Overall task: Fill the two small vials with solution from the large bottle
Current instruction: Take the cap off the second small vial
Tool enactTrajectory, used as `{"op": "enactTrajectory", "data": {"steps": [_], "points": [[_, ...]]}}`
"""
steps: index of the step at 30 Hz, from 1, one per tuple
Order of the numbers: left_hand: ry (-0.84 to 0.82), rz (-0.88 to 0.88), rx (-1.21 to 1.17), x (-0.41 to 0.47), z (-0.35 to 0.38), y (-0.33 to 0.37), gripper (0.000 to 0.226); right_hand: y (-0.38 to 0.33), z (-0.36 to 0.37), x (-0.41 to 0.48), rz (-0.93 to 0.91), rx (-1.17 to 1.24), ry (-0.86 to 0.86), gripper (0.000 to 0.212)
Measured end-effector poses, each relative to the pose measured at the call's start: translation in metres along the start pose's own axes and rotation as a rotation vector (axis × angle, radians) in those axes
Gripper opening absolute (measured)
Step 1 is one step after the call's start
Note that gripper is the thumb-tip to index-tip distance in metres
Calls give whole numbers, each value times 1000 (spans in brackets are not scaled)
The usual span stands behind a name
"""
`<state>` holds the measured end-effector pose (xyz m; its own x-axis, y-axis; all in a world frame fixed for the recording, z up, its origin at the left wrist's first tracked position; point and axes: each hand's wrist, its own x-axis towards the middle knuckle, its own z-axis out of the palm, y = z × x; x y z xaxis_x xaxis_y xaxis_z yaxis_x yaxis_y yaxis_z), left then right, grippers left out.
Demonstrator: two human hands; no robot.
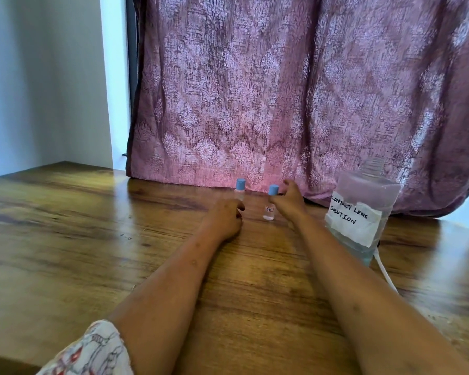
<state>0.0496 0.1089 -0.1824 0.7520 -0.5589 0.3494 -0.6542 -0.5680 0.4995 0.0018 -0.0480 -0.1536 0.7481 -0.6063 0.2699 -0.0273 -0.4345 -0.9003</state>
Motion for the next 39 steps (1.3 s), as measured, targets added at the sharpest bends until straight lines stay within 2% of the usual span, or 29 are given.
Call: {"op": "enactTrajectory", "data": {"steps": [3, 4, 6, 9, 12, 15, 19, 23, 26, 28, 31, 35, 37, 39], "points": [[40, -14, -11, -1, -2, -2, 34, -13, 2, -5, -311, -169, 243, 58], [44, -25, -15, -1, -3, -2, 35, -19, 5, -7, -417, -256, 285, 54], [66, -52, -31, -1, -3, -4, 35, -28, 15, -9, -522, -351, 262, 45], [111, -98, -46, -1, -5, -8, 36, -38, 34, -5, -482, -409, 51, 41], [142, -138, -39, -1, -7, -12, 38, -37, 53, 6, -364, -586, -221, 60], [151, -162, -56, 1, -7, -15, 40, -36, 59, 13, -310, -665, -310, 61], [142, -185, -68, 2, -5, -15, 41, -39, 58, 10, -364, -536, -182, 37], [152, -153, -104, 1, -6, -11, 49, -44, 50, -3, -377, -458, -143, 24], [156, -77, -135, 0, -8, -1, 55, -50, 36, -23, -384, -374, -113, 21], [112, -53, -209, -3, -9, 11, 51, -53, 22, -41, -378, -342, -81, 22], [-4, 3, -332, -16, -12, 31, 41, -54, -4, -66, -389, -327, -33, 22], [-165, 77, -352, -40, -15, 67, 36, -45, -43, -92, -383, -321, 33, 22], [-219, 107, -402, -51, -13, 78, 39, -35, -57, -102, -357, -286, 80, 27], [-280, 112, -556, -61, -9, 81, 47, -27, -66, -108, -318, -268, 97, 31]]}}
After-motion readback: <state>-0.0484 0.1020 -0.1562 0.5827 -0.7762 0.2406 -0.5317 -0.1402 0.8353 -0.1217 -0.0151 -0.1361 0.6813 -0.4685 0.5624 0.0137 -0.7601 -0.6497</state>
